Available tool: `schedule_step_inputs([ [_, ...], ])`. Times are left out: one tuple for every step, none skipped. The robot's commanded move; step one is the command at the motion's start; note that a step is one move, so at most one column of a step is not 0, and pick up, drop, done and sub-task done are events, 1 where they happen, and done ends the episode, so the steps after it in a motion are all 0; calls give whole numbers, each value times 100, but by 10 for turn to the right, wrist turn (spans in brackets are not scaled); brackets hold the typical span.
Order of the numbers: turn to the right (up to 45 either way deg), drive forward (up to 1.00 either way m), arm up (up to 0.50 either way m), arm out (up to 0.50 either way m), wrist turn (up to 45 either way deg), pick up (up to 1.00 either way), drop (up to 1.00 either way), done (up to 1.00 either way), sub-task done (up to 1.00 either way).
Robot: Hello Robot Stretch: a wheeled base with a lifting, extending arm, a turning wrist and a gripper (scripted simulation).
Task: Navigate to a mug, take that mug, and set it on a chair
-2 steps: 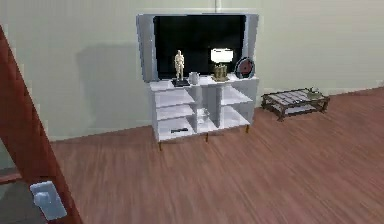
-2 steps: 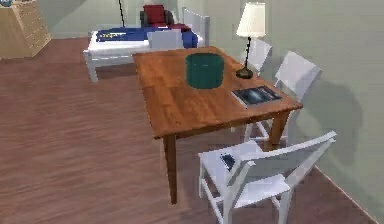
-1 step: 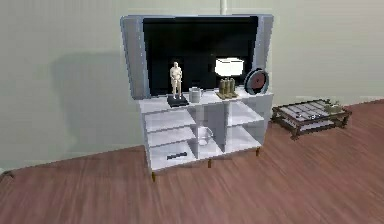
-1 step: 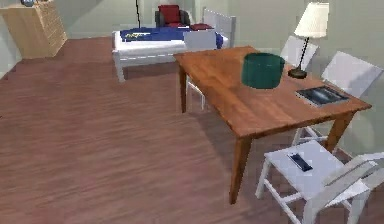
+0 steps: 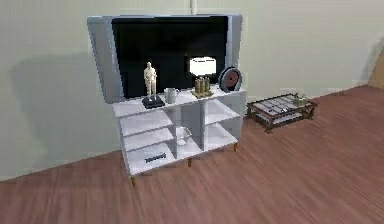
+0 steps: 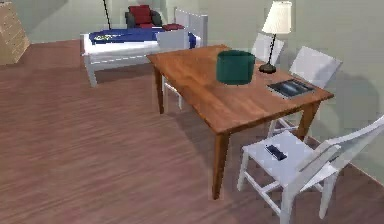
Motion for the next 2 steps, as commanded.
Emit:
schedule_step_inputs([
  [0,65,0,0,0,0,0,0,0],
  [-450,0,0,0,0,0,0,0,0],
])
